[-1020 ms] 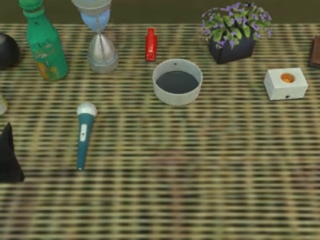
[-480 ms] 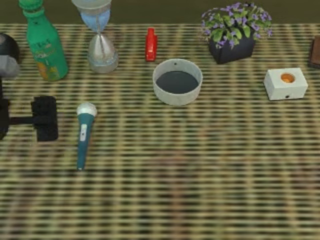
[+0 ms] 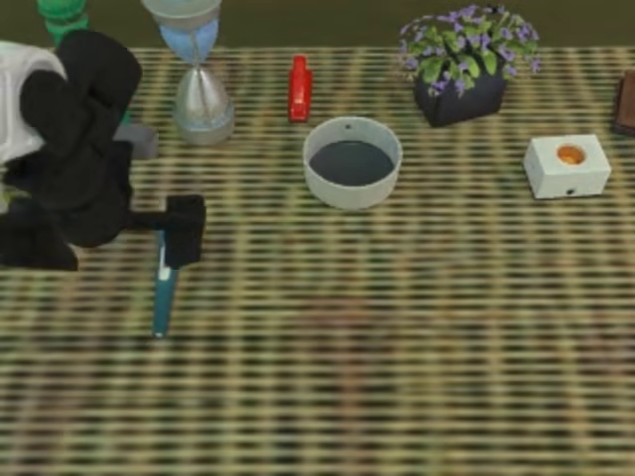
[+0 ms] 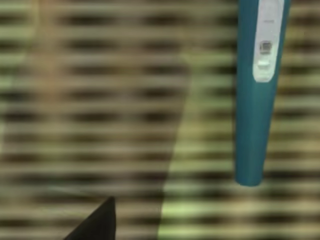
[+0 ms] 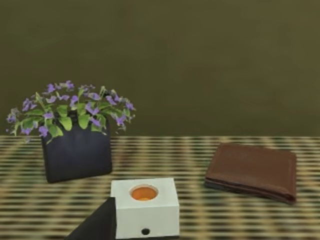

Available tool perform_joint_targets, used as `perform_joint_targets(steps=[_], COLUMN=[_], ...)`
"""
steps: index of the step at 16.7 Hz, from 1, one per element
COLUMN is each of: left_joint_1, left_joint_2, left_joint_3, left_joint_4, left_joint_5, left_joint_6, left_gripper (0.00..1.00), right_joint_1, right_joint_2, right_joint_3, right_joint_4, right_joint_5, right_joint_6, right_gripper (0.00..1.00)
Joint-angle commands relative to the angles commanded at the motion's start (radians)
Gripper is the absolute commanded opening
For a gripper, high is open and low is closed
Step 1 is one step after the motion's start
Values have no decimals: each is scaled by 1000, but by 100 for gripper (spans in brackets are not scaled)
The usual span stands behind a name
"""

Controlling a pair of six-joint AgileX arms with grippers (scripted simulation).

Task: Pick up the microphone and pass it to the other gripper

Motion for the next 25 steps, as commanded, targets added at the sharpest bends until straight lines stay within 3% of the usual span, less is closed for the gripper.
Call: perform_joint_targets(steps=[10, 19, 24, 25], left_joint_1=[-17, -13, -12, -12], left_joint_2=[113, 318, 339, 339], left_joint_3=[71, -47, -59, -59], left_joint_4=[-54, 274, 301, 301], left_joint_5=[-1, 0, 1, 1], left_joint_6=[-18, -7, -7, -7], left_gripper=[100, 100, 100, 92], right_joint_1=[0, 0, 0, 0], right_joint_2=[0, 0, 0, 0], right_joint_3=[0, 0, 0, 0], right_joint_4=[0, 0, 0, 0], right_joint_5=[0, 0, 0, 0], right_joint_6=[0, 0, 0, 0], right_gripper=[100, 100, 100, 100])
